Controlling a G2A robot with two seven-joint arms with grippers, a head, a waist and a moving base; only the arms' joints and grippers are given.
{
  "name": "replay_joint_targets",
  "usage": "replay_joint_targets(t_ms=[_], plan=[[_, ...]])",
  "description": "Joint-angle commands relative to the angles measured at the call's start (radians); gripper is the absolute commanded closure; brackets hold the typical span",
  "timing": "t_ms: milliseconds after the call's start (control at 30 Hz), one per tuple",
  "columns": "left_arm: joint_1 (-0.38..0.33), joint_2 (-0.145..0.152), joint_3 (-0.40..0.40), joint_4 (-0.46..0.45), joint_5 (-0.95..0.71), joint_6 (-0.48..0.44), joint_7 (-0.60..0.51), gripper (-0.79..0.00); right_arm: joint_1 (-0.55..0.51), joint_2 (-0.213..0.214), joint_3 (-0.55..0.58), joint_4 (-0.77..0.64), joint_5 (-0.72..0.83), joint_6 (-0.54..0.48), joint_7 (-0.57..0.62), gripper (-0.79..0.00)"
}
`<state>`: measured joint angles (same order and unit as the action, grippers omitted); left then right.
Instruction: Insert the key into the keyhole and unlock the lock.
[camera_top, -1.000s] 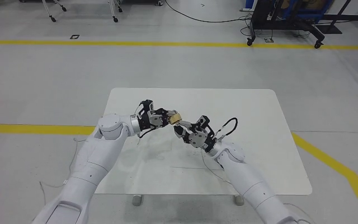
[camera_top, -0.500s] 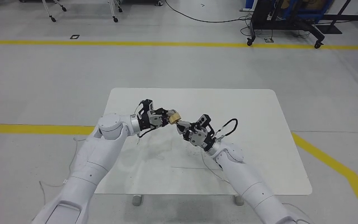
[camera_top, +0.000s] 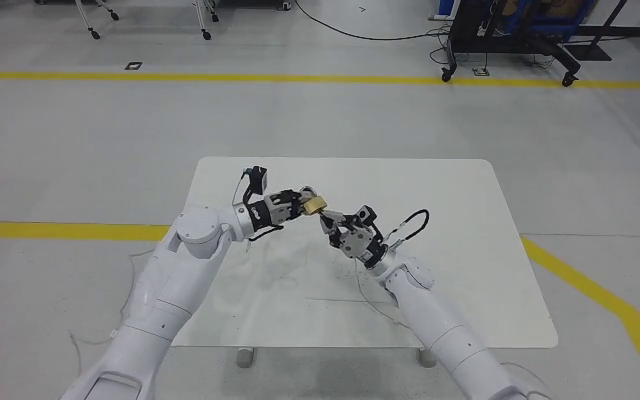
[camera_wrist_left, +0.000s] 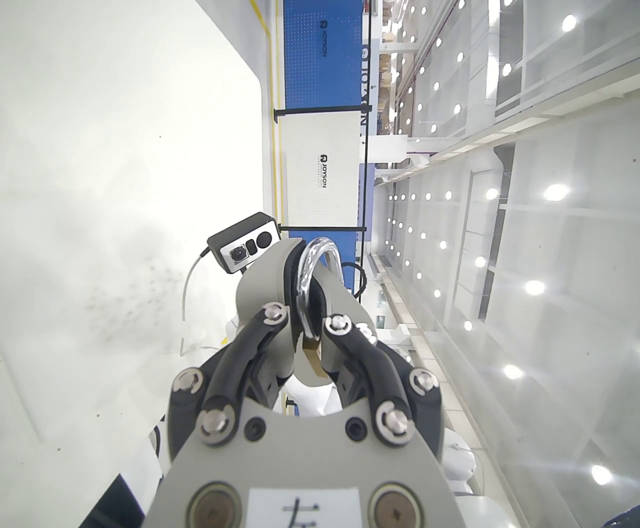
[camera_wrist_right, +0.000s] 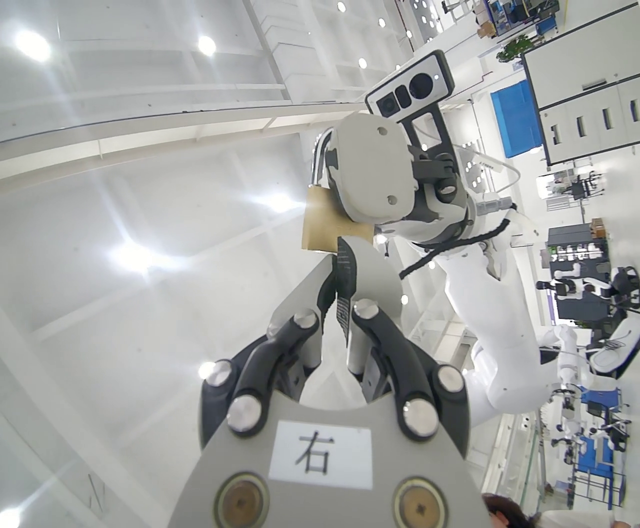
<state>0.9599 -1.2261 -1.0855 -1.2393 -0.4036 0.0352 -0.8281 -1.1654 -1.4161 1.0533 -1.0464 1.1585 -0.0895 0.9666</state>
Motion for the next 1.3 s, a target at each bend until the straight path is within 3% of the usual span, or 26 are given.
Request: replay_joint_targets(t_ms=[0,67,100,133,167,433,633,933,1267], plan=[[0.014,0.003,-0.009,-0.019,0.006,-0.002,0.014,0.0,0.004,-0.001,0.002,0.007,0.0,-0.003,0.005,0.0],[0.025,0.005,-0.017,-0.032,0.004,0.001,0.024,0.0,0.007,-0.001,0.004,0.01,-0.016,-0.01,0.008,0.0],[0.029,0.005,-0.019,-0.036,0.005,0.004,0.025,0.0,0.008,0.0,0.005,0.01,-0.028,-0.013,0.009,-0.175],[0.031,0.006,-0.022,-0.039,0.006,0.01,0.028,0.0,0.008,0.001,0.006,0.009,-0.039,-0.015,0.009,-0.406],[0.033,0.007,-0.023,-0.041,0.007,0.018,0.029,0.0,0.008,0.002,0.008,0.007,-0.051,-0.017,0.006,-0.785],[0.045,0.01,-0.038,-0.061,0.018,0.013,0.051,0.0,-0.051,0.023,0.066,-0.095,-0.164,-0.082,-0.061,-0.785],[0.04,0.011,-0.02,-0.08,0.089,0.031,0.062,0.0,-0.185,0.067,0.2,-0.311,-0.396,-0.185,-0.198,-0.785],[-0.018,-0.001,0.164,-0.117,0.397,0.181,0.01,0.0,-0.455,0.114,0.495,-0.661,-0.569,-0.228,-0.443,-0.785],[-0.116,-0.042,0.344,-0.043,0.558,0.267,-0.07,0.0,-0.462,0.115,0.5,-0.67,-0.578,-0.227,-0.452,-0.785]])
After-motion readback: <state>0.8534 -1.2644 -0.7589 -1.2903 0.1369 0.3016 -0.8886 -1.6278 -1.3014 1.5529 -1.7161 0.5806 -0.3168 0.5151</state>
